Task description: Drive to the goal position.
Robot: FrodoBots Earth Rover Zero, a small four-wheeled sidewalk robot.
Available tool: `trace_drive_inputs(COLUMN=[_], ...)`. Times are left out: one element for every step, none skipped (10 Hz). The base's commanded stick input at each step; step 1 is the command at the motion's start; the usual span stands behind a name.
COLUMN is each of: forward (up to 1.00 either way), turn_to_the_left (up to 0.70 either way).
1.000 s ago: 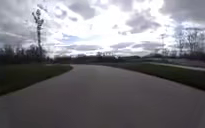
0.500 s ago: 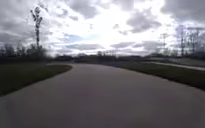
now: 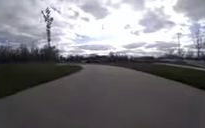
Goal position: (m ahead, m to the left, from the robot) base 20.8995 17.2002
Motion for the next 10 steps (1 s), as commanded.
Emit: trace_drive_inputs(forward=[0.99, 0.99, 0.99, 0.99, 0.99, 0.99, 0.99, 0.99, 0.99, 0.99], turn_to_the_left=[0.03, 0.02, 0.02, 0.03, 0.02, 0.03, 0.02, 0.02, 0.03, 0.02])
